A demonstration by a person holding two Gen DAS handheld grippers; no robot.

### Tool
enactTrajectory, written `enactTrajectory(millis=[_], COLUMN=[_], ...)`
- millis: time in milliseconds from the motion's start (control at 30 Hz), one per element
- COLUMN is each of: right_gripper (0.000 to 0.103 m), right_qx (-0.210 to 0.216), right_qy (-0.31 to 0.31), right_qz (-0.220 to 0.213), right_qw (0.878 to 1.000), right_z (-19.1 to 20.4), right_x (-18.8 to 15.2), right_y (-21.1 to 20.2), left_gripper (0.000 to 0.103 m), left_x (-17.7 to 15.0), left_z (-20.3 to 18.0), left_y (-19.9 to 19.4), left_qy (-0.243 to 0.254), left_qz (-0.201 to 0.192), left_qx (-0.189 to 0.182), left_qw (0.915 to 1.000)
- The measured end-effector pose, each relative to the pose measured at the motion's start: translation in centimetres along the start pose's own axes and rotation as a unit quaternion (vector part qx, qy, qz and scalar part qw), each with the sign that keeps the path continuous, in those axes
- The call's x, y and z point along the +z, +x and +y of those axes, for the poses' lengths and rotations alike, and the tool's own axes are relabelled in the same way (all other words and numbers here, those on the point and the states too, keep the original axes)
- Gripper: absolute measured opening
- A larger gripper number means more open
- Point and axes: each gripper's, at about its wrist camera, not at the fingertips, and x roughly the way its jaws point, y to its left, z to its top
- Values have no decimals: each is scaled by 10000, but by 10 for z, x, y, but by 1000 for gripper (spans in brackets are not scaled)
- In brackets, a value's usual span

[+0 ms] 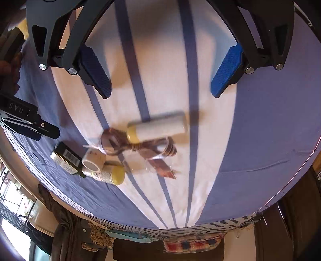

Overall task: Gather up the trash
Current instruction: 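Grasp the yellow-capped white tube with the left tool while the right tool grasps the green bottle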

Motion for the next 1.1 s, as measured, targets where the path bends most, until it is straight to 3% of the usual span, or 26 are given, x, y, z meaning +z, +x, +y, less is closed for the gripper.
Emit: enactTrajectory(millis=[333, 400, 500, 600, 633, 867, 1100], right_gripper=[87, 84, 72, 51, 51, 51, 49], right_qx=[88, 76, -26, 6, 40, 58, 307], right_qy=[-47, -73, -107, -89, -72, -219, -86], right_qz=[79, 96, 119, 57, 46, -84, -258], right_qw=[9999, 9999, 9999, 9999, 10000, 9997, 9992], right_z=[6, 8, 9, 6, 4, 3, 5], right_x=[28, 31, 31, 29, 27, -15, -67], right_y=[25, 29, 33, 28, 26, -11, -64], left_gripper=[84, 78, 69, 64, 64, 64, 64], left_x=[32, 35, 34, 30, 27, -9, -57], left_z=[2, 0, 0, 4, 4, 3, 5], left_y=[22, 24, 23, 17, 15, -16, -59], left_qy=[-174, -115, -60, -28, -11, 274, 208], left_qz=[-69, -66, -81, -84, -83, -139, -266], left_qx=[19, 80, 138, 121, 102, -41, -299], left_qw=[9998, 9999, 9999, 9999, 9999, 9995, 9990])
